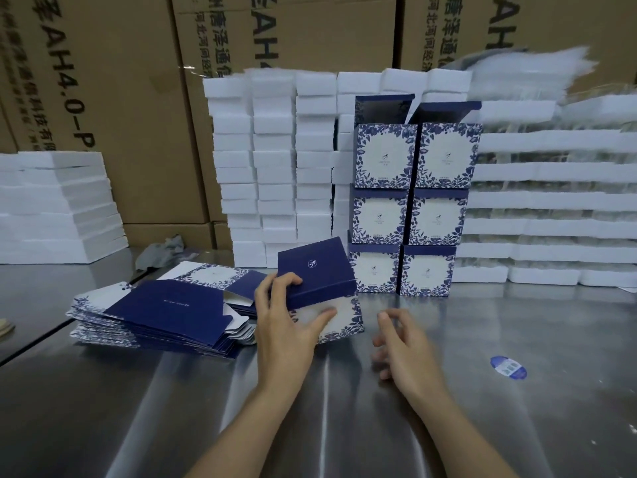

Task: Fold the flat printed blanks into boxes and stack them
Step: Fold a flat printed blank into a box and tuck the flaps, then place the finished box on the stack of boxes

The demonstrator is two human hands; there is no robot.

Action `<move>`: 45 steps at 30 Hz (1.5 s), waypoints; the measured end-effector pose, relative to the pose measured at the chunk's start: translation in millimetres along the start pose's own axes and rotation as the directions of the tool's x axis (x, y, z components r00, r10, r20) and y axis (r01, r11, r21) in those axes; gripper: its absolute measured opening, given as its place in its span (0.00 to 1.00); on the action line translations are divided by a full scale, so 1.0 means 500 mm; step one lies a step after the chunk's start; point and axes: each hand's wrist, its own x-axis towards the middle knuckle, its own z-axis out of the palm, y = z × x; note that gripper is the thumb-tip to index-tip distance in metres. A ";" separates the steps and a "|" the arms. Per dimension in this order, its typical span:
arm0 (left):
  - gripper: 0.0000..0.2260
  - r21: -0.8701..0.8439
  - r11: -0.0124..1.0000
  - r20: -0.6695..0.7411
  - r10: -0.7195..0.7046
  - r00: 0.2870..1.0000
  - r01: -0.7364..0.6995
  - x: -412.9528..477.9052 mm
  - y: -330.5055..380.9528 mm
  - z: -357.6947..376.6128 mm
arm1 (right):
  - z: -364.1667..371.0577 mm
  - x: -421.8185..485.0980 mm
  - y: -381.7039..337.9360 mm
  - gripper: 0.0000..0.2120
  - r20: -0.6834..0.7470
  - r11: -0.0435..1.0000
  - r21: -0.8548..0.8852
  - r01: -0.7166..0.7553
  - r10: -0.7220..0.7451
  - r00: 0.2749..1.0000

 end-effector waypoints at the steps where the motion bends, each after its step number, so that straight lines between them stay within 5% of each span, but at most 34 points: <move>1: 0.30 -0.005 1.000 0.001 -0.002 1.000 0.002 0.005 -0.003 0.002 | 0.004 0.008 0.003 0.07 -0.012 0.998 -0.056 0.008 -0.009 1.000; 8: 0.30 -0.195 0.980 -0.093 -0.068 0.993 0.048 0.140 0.049 -0.014 | 0.015 0.056 0.010 0.16 0.053 0.925 -0.367 0.096 -0.082 0.995; 12: 0.30 -0.280 0.955 -0.100 0.072 0.992 -0.097 0.345 0.166 -0.024 | 0.019 0.067 0.005 0.05 0.040 0.890 -0.445 0.099 -0.091 0.995; 19: 0.32 -0.216 0.921 -0.247 0.269 0.931 -0.324 0.676 0.407 0.067 | 0.016 0.090 0.003 0.07 0.103 0.867 -0.490 0.090 -0.045 0.994; 22: 0.39 -0.149 0.935 -0.130 0.304 0.944 -0.322 0.755 0.453 0.122 | 0.012 0.102 0.005 0.09 0.106 0.869 -0.490 0.070 -0.020 0.994; 25: 0.32 -0.150 0.937 0.054 0.326 0.944 -0.315 0.795 0.462 0.177 | 0.013 0.113 0.006 0.07 0.025 0.892 -0.450 0.032 -0.023 0.999; 30: 0.33 -0.061 0.980 0.407 0.200 0.891 -0.192 0.788 0.417 0.244 | 0.027 0.111 0.013 0.09 -0.076 0.919 -0.394 0.022 -0.056 0.996; 36: 0.54 -0.189 0.974 0.302 0.180 0.936 -0.127 0.766 0.373 0.284 | 0.029 0.125 0.020 0.10 -0.086 0.933 -0.359 0.007 -0.040 0.995; 45: 0.61 -0.190 0.966 0.270 0.225 0.936 -0.177 0.730 0.380 0.243 | 0.025 0.130 0.013 0.11 -0.073 0.937 -0.348 -0.021 -0.004 0.997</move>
